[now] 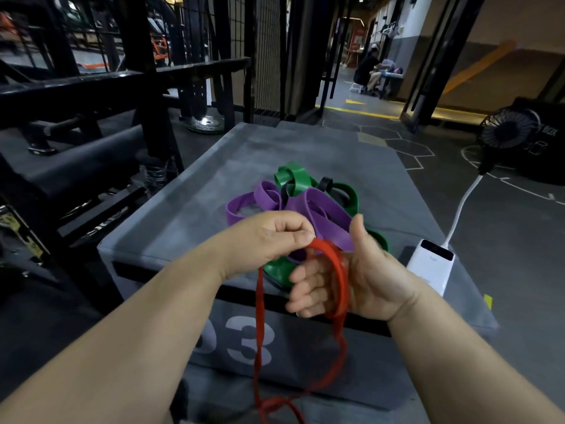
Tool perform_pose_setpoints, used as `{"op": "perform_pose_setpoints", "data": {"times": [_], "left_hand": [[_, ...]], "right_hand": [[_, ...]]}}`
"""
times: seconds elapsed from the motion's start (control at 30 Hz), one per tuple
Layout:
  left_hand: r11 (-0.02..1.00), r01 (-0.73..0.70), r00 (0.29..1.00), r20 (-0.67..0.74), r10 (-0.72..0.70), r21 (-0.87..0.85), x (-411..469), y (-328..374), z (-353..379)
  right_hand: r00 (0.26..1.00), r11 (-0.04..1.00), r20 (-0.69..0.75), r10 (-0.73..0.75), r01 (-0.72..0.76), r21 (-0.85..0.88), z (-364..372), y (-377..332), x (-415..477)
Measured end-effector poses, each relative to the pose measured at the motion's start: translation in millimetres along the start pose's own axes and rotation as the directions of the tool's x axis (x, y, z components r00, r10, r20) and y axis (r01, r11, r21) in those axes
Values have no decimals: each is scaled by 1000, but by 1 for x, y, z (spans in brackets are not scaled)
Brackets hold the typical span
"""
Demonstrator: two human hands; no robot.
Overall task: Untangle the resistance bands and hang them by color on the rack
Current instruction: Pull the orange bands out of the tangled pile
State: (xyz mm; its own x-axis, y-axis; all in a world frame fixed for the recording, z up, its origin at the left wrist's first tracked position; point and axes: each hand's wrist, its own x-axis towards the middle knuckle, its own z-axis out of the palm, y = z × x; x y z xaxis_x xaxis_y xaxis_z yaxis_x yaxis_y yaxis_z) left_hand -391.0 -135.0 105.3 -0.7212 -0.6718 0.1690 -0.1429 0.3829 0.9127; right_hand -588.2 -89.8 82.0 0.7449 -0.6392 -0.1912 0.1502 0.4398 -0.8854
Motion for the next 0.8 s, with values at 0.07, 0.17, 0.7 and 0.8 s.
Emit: {"op": "perform_pose_setpoints", "data": {"times": [0.07,0.17,0.7,0.8], "left_hand": [[999,35,995,-88,-37,-18,3,-7,3],[987,53,965,-246,-90,-155,9,-11,7],[958,105,994,-36,-99,265,9,-26,43],[971,221,974,20,-224,93,8,-27,45]], "right_hand": [[998,999,65,-23,21,36,0,1,1],[995,999,94,-40,37,29,2,2,1],[857,785,1,-516,472,402,13,-32,-18],[826,738,-98,-555,544,399,8,-34,-23]]}}
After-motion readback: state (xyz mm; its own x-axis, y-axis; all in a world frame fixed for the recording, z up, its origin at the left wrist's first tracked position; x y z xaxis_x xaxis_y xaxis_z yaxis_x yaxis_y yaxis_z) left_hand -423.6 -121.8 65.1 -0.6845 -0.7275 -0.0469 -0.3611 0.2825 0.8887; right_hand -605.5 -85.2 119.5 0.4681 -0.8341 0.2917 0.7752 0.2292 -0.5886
